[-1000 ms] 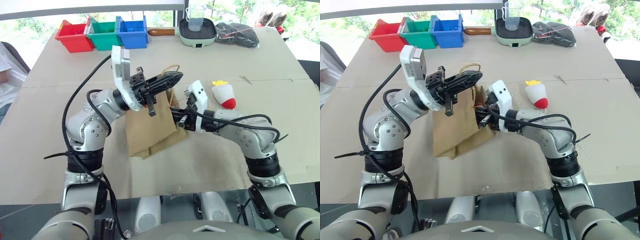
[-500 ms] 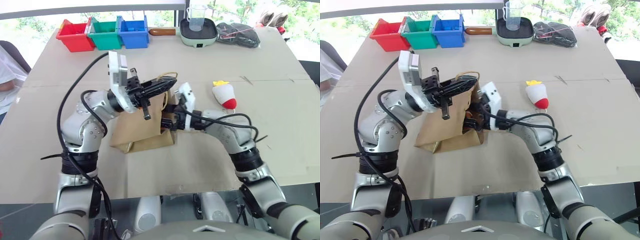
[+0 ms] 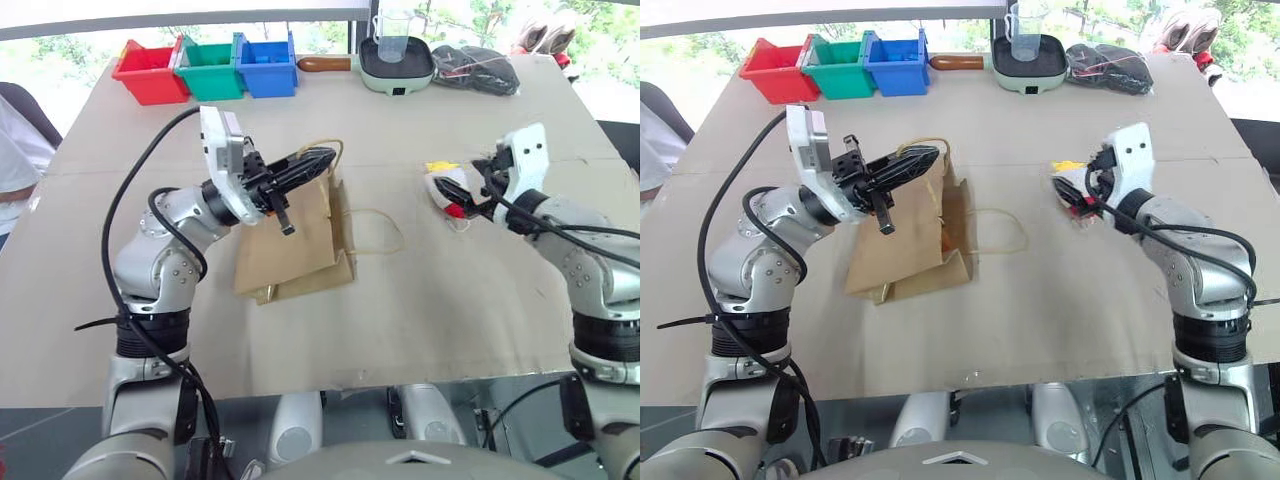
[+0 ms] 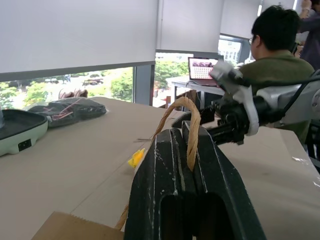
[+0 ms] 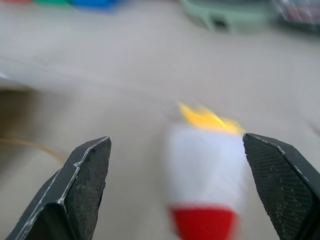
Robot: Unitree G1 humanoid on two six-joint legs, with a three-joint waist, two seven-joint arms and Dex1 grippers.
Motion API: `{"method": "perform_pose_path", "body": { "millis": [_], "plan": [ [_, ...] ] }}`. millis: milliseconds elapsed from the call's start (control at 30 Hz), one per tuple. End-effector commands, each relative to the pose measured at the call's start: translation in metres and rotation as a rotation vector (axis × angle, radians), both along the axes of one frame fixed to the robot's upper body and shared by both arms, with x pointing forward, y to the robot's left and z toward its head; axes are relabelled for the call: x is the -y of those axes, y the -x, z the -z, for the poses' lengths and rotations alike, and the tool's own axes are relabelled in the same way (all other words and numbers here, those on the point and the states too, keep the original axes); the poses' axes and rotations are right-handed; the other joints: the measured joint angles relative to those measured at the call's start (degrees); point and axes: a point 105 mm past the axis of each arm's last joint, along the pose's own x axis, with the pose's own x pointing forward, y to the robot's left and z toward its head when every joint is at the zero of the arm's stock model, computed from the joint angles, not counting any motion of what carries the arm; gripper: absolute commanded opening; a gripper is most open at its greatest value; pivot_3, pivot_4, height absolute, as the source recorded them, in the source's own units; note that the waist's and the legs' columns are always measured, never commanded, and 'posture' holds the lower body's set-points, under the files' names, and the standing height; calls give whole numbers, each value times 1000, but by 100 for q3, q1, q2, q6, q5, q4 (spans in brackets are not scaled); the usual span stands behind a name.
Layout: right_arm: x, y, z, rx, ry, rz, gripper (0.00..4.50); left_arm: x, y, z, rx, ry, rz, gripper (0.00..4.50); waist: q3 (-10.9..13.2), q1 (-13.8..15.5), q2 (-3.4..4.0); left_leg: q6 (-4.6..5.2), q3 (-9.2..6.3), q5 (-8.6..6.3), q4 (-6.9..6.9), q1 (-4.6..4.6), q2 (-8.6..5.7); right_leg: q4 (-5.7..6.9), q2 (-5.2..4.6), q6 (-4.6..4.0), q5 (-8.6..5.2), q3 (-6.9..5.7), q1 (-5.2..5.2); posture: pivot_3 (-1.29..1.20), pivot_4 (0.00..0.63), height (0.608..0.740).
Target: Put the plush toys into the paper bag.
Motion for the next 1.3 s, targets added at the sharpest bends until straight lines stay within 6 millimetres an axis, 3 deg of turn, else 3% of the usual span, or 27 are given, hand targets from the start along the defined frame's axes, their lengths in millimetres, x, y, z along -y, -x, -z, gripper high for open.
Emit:
{"method": "perform_pose_path", "body": {
  "millis": [33, 100, 233, 267, 300, 333, 500, 600, 700, 833, 933, 1033, 1200, 1233, 1267, 1300],
  "plan": [
    [-3, -27, 25, -48, 48, -9, 4061, 7, 8, -12, 54, 26, 5, 0, 2, -48, 4, 1, 5, -1, 0, 6, 0, 0, 3, 0, 0, 10, 1, 0, 150, 740],
    [-3, -35, 35, -69, 5, -8, 3333, 9, 7, -12, 43, 56, -4, 0, 2, -44, 4, 1, 6, -1, -1, 3, 0, 1, 4, 1, 1, 13, -1, 0, 150, 740],
    [1, -36, 41, -55, 2, -31, 1415, 13, 9, -11, 24, 100, -6, 0, 3, -9, 5, 2, 2, -1, -5, -4, 0, -4, 7, 2, 0, 12, -1, 0, 150, 740],
    [2, -35, 38, -28, 20, -44, 947, 13, 9, -10, 17, 112, -10, 0, 3, -5, 5, 1, 2, -1, -5, -4, 0, -7, 7, 3, 1, 13, 0, 0, 150, 740],
    [3, -31, 29, 25, 19, -66, 205, 12, 9, -10, 9, 126, -10, 0, 3, 0, 5, 1, 3, -1, -4, -4, -1, -6, 7, 3, 1, 15, 0, 0, 150, 740],
    [1, -27, 21, 70, 20, -91, 39, 10, 9, -10, 4, 136, -8, 0, 3, 13, 5, 1, 3, -1, -3, -4, -1, -4, 7, 3, 1, 15, 0, 0, 150, 740],
    [-27, 13, -19, 222, -1, -339, 39, 11, 14, -21, -4, 162, 57, 0, 7, -20, 10, 1, 2, -1, -2, -3, -1, -3, 9, 4, 0, 19, 1, 0, 150, 740],
    [-71, 40, -43, 300, 119, -582, 39, 21, 17, -27, 4, 141, 132, 0, 10, -30, 13, 0, -1, 0, 0, 3, 1, 4, 15, 4, 0, 21, 1, 0, 150, 740],
    [-104, 45, -35, 332, 274, -722, 39, 23, 12, -24, 1, 136, 147, 0, 8, -43, 12, 0, -3, 0, 3, 8, 5, 4, 24, 5, 0, 24, 2, 0, 150, 740],
    [-149, 40, -7, 381, 495, -896, 39, 31, 13, -29, 12, 160, 188, 0, 9, -20, 11, 0, -7, 0, 3, 3, 5, 1, 28, 3, 0, 25, 3, 0, 150, 740],
    [-175, 41, -1, 449, 562, -999, 39, 35, 14, -29, 20, 151, 202, 0, 11, -12, 8, -1, -5, 0, 7, -3, 4, 0, 28, 3, 1, 31, 1, 0, 150, 740],
    [-195, 53, 5, 520, 591, -1123, 39, 34, 9, -22, 27, 109, 160, 0, 11, 2, 8, -1, -7, 0, 5, -4, 4, 0, 29, 3, 1, 31, 2, 0, 150, 740],
    [-208, 52, 4, 587, 588, -1134, 39, 28, 6, -21, 43, 118, 98, 0, 11, 7, 7, -2, -9, 1, 5, 0, 4, 5, 30, 3, 1, 30, 3, 0, 150, 740],
    [-209, 54, 5, 587, 581, -1148, 773, 27, 7, -21, 45, 125, 87, 0, 11, 5, 7, -3, -9, 1, 5, 1, 4, 6, 31, 2, 1, 30, 3, 0, 150, 740],
    [-210, 54, 4, 593, 575, -1150, 1027, 25, 8, -22, 46, 130, 78, 0, 11, 4, 7, -3, -9, 1, 5, 0, 4, 7, 31, 2, 1, 30, 3, 0, 150, 740],
    [-210, 55, 4, 597, 571, -1153, 1564, 24, 8, -22, 46, 133, 73, 0, 11, 4, 7, -3, -9, 1, 5, 1, 4, 6, 31, 2, 1, 30, 3, 0, 150, 740]
  ]
}}
